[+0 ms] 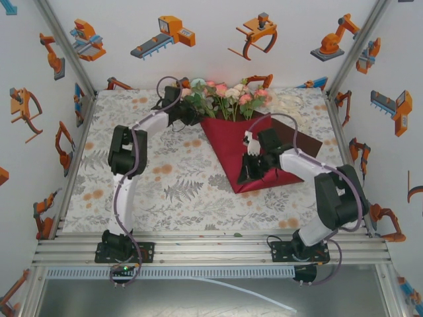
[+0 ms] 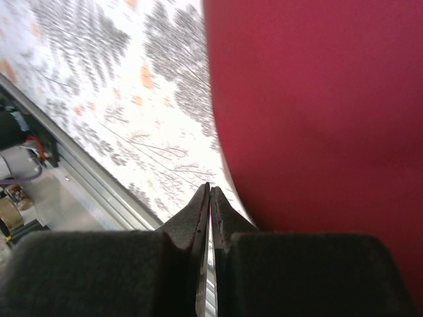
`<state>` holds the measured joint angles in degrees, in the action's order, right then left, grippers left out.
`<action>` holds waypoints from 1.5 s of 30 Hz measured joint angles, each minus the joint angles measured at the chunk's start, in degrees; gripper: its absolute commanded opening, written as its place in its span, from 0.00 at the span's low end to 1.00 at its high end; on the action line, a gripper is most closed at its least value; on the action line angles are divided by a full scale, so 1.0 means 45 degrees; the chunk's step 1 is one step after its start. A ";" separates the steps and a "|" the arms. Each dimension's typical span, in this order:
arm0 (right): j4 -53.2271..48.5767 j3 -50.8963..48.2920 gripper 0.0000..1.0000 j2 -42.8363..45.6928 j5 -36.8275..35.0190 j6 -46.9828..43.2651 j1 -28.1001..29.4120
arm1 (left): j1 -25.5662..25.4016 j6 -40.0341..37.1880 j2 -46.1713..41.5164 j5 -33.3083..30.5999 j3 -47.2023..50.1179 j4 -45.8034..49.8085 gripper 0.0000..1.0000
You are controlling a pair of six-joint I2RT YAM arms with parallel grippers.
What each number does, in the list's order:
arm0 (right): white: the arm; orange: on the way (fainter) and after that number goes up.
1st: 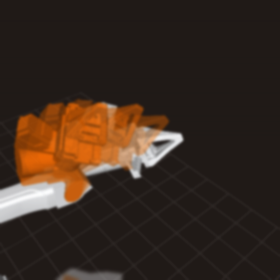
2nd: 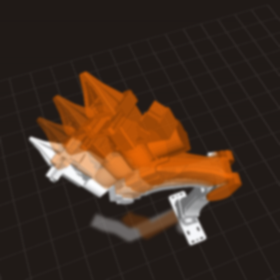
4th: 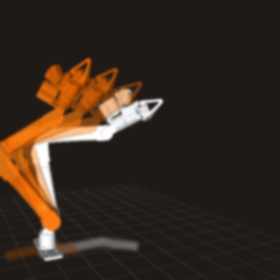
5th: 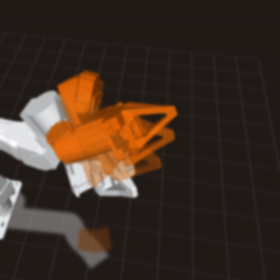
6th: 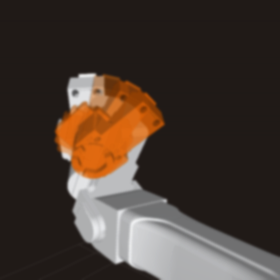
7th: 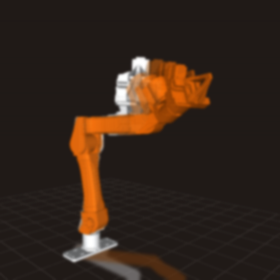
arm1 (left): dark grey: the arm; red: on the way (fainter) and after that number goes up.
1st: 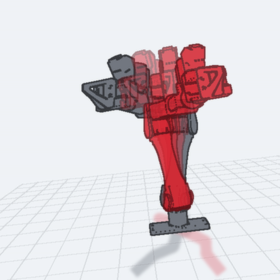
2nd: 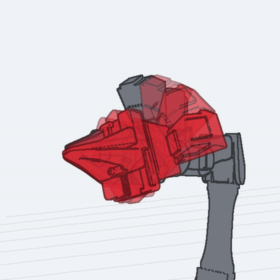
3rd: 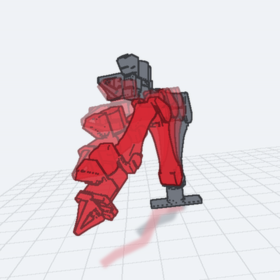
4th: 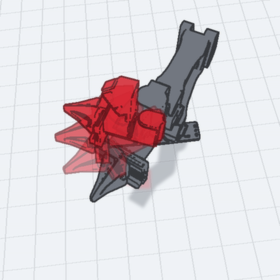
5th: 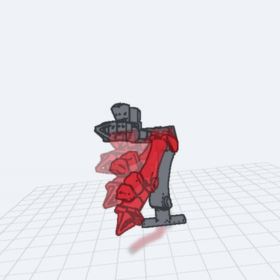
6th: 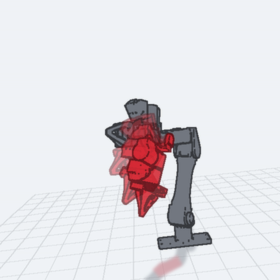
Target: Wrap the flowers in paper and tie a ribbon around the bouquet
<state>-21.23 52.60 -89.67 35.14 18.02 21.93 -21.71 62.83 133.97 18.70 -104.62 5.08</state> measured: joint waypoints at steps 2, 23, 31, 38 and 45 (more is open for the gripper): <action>0.0029 0.0325 0.11 0.0471 -0.0053 0.0151 -0.0311 | -0.0068 -0.0044 -0.1224 -0.0112 0.0889 -0.0107 0.29; -0.1579 0.0563 0.57 0.2293 -0.2924 0.1044 -0.4318 | -0.5158 -0.3308 -0.3036 -0.0015 0.3555 0.1836 0.28; -0.2210 0.0578 0.56 0.1991 -0.3546 -0.0049 -0.5532 | -0.5003 -0.3385 -0.2560 0.0233 0.3249 0.1758 0.28; -0.1987 0.1243 0.21 -0.0306 -0.1685 -0.0641 -0.5532 | -0.5003 -0.3449 -0.2560 0.0593 0.3177 0.1661 0.30; -0.0816 0.1909 0.11 -0.1797 -0.0452 -0.0379 -0.5464 | -0.5013 -0.3458 -0.2429 0.0772 0.3177 0.1545 0.34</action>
<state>-24.91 61.19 -97.76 33.10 16.32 -2.66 -44.27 47.27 123.04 22.17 -90.32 12.03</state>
